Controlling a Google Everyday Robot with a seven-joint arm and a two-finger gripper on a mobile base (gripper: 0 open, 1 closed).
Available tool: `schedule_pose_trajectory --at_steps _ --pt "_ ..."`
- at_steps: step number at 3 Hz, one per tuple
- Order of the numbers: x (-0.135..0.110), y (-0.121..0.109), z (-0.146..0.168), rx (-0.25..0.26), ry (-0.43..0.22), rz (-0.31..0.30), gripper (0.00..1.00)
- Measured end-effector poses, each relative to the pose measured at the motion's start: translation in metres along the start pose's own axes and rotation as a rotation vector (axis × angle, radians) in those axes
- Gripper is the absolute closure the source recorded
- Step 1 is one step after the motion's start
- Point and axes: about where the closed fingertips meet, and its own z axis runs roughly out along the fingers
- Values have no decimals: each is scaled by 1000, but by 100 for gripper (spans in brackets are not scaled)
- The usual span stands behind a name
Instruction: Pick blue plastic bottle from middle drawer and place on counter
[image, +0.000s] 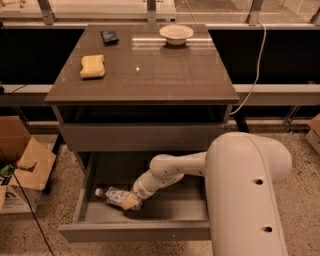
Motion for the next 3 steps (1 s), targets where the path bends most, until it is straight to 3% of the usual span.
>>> schedule_pose_trajectory --at_steps 1,2,3 --pt "11 7 -26 -49 -30 28 100" --pt "20 17 -69 -118 -84 4 100" --pt "25 33 -115 -159 -120 -76 100"
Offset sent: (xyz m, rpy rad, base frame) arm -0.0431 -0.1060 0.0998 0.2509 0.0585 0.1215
